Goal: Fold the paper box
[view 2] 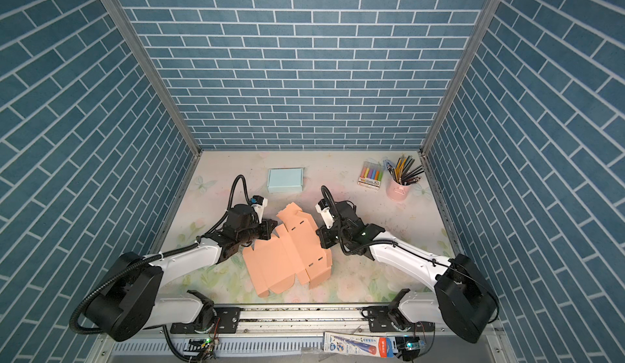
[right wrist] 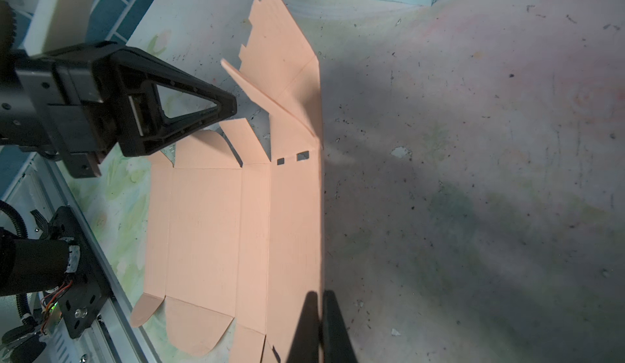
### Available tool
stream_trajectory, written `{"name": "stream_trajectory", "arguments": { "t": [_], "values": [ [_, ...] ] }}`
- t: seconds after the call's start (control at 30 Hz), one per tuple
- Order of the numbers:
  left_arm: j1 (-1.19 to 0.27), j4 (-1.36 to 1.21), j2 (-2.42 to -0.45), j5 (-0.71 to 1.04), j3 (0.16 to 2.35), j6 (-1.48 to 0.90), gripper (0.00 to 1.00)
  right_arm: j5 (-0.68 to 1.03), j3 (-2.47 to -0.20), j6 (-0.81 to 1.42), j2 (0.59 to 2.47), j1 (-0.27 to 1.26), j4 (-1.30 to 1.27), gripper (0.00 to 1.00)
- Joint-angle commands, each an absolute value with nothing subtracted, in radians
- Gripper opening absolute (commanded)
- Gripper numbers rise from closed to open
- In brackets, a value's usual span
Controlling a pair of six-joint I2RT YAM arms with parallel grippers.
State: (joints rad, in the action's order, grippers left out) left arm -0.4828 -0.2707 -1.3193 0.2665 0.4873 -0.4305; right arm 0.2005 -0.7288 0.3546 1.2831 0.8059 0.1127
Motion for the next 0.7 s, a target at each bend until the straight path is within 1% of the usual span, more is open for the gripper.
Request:
{"name": "stream_trajectory", "arguments": {
  "t": [0.0,0.47,0.67],
  "values": [
    [-0.499,-0.279,-1.288,0.265,0.465,-0.428,0.00,0.175,-0.757,0.308,1.294,0.813,0.122,0.00],
    [-0.594,-0.299,-1.236,0.255,0.421,-0.488,0.00,0.113,-0.805,0.276,1.320,0.847,0.165,0.00],
    [-0.614,-0.324,-1.223,0.264,0.397,-0.514,0.00,-0.042,-0.858,0.234,1.343,0.927,0.239,0.00]
  ]
}}
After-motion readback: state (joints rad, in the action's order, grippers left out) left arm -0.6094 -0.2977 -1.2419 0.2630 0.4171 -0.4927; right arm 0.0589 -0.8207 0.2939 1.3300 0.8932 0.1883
